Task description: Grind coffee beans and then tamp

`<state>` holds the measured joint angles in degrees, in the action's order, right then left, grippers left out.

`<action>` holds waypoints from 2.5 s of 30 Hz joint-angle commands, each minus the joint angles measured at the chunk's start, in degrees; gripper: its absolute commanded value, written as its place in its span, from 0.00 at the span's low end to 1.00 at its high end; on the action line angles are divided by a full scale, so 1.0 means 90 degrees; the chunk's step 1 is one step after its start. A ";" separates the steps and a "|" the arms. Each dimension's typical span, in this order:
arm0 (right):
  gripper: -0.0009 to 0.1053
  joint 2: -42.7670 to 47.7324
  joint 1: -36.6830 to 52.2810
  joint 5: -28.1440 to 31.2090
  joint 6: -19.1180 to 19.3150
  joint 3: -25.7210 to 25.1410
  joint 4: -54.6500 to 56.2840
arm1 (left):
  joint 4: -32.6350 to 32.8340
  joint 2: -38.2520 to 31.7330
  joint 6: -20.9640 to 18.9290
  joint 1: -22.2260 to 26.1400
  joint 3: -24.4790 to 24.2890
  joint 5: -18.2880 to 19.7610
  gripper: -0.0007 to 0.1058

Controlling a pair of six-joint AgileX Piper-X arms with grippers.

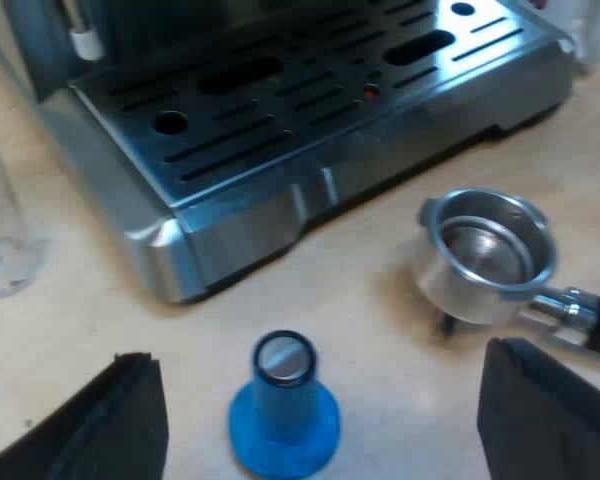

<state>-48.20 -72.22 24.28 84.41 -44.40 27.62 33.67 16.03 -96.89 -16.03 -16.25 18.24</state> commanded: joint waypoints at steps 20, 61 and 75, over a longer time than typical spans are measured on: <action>0.50 0.0034 -0.0005 0.0064 0.0097 -0.0066 -0.0040 | -0.1917 0.2498 -0.0076 -0.0030 0.0312 0.0052 0.63; 0.50 0.0034 -0.0005 0.0088 0.0064 -0.0066 0.0104 | -0.3236 0.3990 -0.0121 -0.0623 0.0255 -0.0192 0.10; 0.50 0.0034 -0.0005 0.0088 -0.0097 -0.0066 0.0120 | -0.1023 0.1636 -0.0121 -0.0623 -0.0390 -0.0192 0.10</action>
<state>-48.20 -72.22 24.95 83.72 -44.40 28.49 23.43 31.44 -97.30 -21.36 -18.88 16.22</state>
